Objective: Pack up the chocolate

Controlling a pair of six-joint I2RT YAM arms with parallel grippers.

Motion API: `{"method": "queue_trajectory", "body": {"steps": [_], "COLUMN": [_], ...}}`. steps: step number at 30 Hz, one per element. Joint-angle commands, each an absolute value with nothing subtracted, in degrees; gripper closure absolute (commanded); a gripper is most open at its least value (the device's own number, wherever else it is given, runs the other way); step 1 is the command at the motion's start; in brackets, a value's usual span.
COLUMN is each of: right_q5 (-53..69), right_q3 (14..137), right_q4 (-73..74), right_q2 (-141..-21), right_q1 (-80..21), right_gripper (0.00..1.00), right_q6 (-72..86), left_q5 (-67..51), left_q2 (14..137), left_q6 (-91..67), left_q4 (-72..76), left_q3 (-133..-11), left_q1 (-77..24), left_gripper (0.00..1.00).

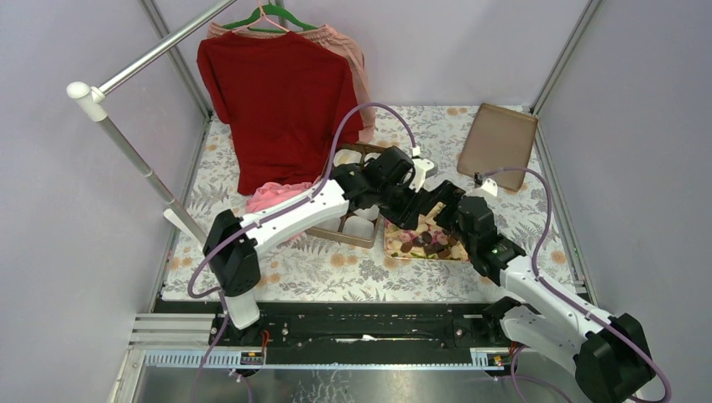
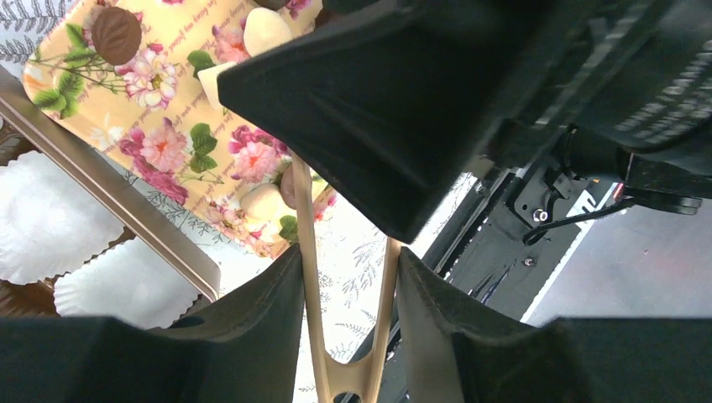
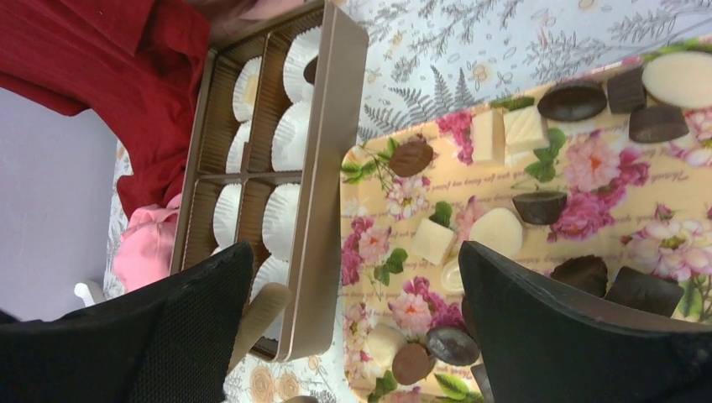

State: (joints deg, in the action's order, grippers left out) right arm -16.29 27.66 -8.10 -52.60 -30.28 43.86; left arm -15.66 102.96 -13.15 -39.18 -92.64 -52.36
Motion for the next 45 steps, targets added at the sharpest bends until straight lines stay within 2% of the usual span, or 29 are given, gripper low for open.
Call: {"method": "queue_trajectory", "body": {"steps": [1,11,24,34,45], "right_q5": [-14.9,-15.0,-30.7,-40.6,-47.4], "right_q3": [26.4,25.7,31.5,36.1,41.0], "right_q4": [-10.1,-7.5,8.3,20.3,27.4], "right_q2": [-52.4,-49.1,-34.7,-22.5,-18.0], "right_q1": [-30.5,-30.5,-30.5,-30.6,-30.6], "right_gripper": [0.0,0.0,0.0,0.0,0.0], "right_q6": [46.5,46.6,33.9,26.1,20.1], "left_q5": [-15.9,-13.4,-7.3,-5.8,-2.4], "left_q2": [99.5,98.5,102.2,110.1,117.5], "left_q6": [-13.1,-14.5,-14.9,-14.9,-14.8], "left_q4": [-33.9,-31.7,-34.6,-37.8,-39.9], "left_q3": [-91.7,-90.2,-88.9,-93.4,-100.6], "left_q1": [-52.7,-52.6,-51.7,-50.6,-50.2], "left_gripper": [0.52,0.53,0.53,0.53,0.52]}}
